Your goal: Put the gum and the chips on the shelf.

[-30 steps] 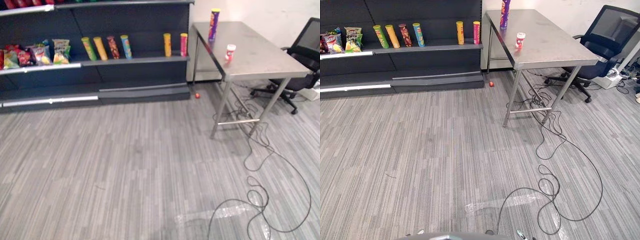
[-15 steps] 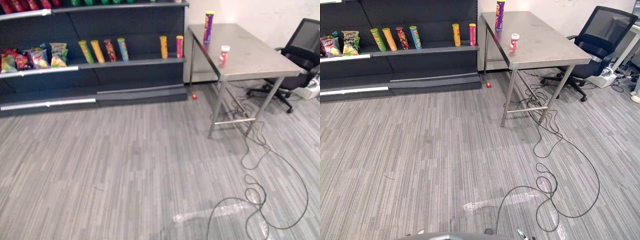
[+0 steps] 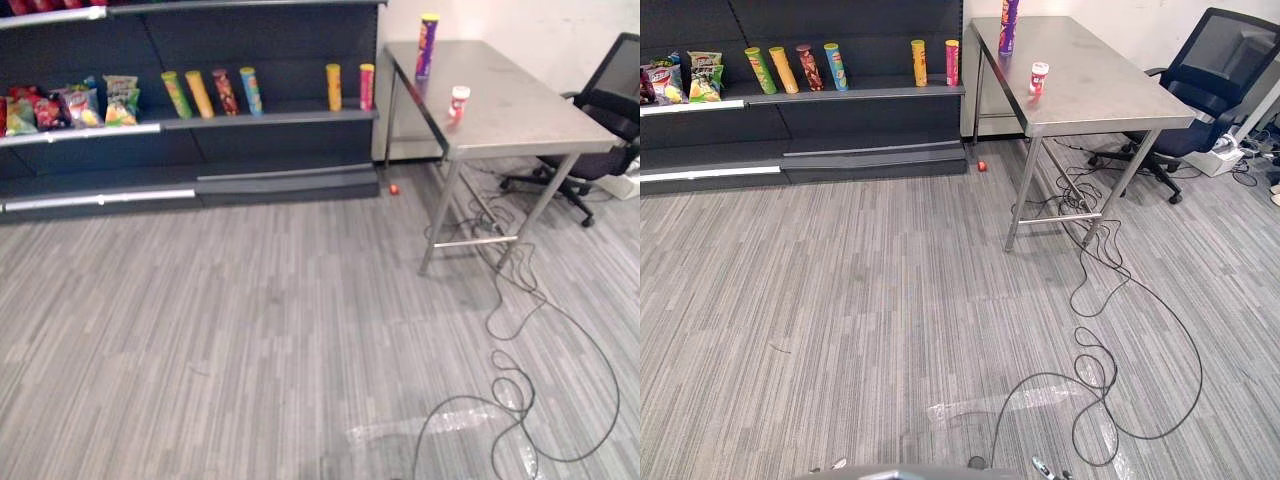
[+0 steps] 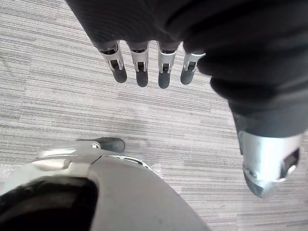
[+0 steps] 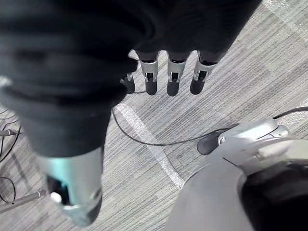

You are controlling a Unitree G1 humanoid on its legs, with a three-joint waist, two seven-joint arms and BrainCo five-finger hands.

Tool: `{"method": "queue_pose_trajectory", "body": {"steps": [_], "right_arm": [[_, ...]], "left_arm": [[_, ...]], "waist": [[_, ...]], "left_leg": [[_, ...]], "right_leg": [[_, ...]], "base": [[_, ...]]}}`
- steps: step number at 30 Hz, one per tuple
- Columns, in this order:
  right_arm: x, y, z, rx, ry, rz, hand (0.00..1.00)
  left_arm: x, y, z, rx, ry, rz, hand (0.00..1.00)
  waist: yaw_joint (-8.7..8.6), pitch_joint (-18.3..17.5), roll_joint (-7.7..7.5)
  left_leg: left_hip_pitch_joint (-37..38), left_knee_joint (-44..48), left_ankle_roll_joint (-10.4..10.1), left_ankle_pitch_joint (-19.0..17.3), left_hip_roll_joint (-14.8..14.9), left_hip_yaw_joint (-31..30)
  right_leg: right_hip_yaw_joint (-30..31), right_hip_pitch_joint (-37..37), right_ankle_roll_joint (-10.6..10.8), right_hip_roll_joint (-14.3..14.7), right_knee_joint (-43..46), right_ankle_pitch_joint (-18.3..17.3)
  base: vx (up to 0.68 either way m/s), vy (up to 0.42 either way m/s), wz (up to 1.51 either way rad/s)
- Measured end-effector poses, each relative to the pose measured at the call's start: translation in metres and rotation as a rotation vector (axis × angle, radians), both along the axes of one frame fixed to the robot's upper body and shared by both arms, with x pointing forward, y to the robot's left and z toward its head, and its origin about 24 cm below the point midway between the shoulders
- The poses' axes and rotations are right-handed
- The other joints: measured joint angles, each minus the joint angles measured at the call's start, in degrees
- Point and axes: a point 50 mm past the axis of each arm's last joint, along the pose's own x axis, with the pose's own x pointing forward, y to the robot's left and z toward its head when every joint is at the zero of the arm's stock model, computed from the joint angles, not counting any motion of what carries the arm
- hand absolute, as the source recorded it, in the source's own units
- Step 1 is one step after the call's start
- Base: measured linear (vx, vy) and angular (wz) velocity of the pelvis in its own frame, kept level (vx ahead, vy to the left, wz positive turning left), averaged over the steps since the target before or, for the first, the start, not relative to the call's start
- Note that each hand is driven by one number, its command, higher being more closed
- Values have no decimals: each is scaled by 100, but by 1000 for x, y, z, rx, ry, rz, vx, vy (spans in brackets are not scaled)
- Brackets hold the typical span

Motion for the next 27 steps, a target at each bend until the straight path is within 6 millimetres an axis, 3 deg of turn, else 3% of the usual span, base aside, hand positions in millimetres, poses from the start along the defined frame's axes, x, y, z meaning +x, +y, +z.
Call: {"method": "queue_pose_trajectory", "body": {"steps": [3,6,8,11,12,14,16,18,20,21,22,23,24,27], "right_arm": [[19,-1,3,-18,-64,10,0],[22,-2,4,-49,-69,1,0],[27,1,5,-61,-75,3,0],[31,0,6,-68,-85,31,0],[32,-1,6,-70,-90,36,0],[38,-2,8,-74,-108,39,0],[45,-2,10,-82,-131,46,0],[56,-5,13,-96,-158,59,0],[62,-11,16,-114,-170,83,0],[66,-11,17,-120,-175,95,0],[68,-9,16,-113,-172,106,0],[69,-4,16,-102,-174,113,0],[71,8,14,-70,-182,118,0],[73,11,14,-59,-189,115,0]], "left_arm": [[14,2,2,1,-45,23,0],[18,3,3,6,-60,45,0],[23,5,4,7,-91,88,0],[25,6,5,-32,-137,246,0],[24,6,5,-43,-142,274,0],[25,4,5,-59,-151,301,0],[27,3,5,-67,-159,302,0],[27,-1,5,-73,-164,312,0],[27,-5,4,-81,-161,319,0],[25,-6,4,-83,-157,320,0],[28,-2,5,-72,-169,320,0],[28,0,5,-65,-177,320,0],[32,4,7,-53,-191,311,0],[31,6,7,-46,-184,299,0]], "waist": [[-15,304,-1],[-18,467,-18],[5,587,-84],[41,719,-127],[33,737,-100],[13,748,-79],[19,750,-78],[24,789,3],[43,826,163],[34,892,214],[58,939,100],[104,902,30],[154,843,-74],[180,686,-129]], "left_leg": [[-216,19,-18,106,-11,-66],[-307,172,-85,50,-16,-124],[-1012,1840,-495,-570,100,-81],[-2095,4279,-372,-595,373,43],[-2194,4526,-337,-757,470,38],[-2361,4435,-345,-878,644,42],[-2527,3543,-346,-749,713,8],[-2513,2087,-466,-232,735,-333],[-2515,1518,-629,-26,914,-615],[-2498,1669,-732,418,936,-470],[-2558,2141,-518,243,763,-345],[-2633,2346,-479,33,708,-253],[-2721,2658,-302,-304,554,-125],[-2553,2692,-47,-503,332,213]], "right_leg": [[-44,-441,-28,-36,463,-144],[-134,-508,-55,-87,656,-304],[-191,-561,-144,-182,988,-594],[-249,-406,-213,-282,1300,-804],[-257,-327,-187,-315,1389,-899],[-237,-232,-85,-427,1457,-1037],[-121,-303,50,-657,1498,-1121],[84,-331,297,-888,1516,-1275],[218,-279,486,-926,1489,-1389],[305,-142,589,-989,1407,-1456],[481,73,512,-1168,1139,-1517],[576,131,430,-1209,1061,-1544],[774,147,425,-1262,1221,-1280],[1068,-5,604,-1537,1324,-643]], "base": [[-39,-9,6],[-34,-20,24],[-14,-44,28],[9,-16,11],[105,106,3],[131,134,5],[175,217,-12],[270,359,-27],[314,401,-30],[486,590,-31],[337,399,-25],[528,457,-25],[452,276,-21],[439,292,-25]]}}
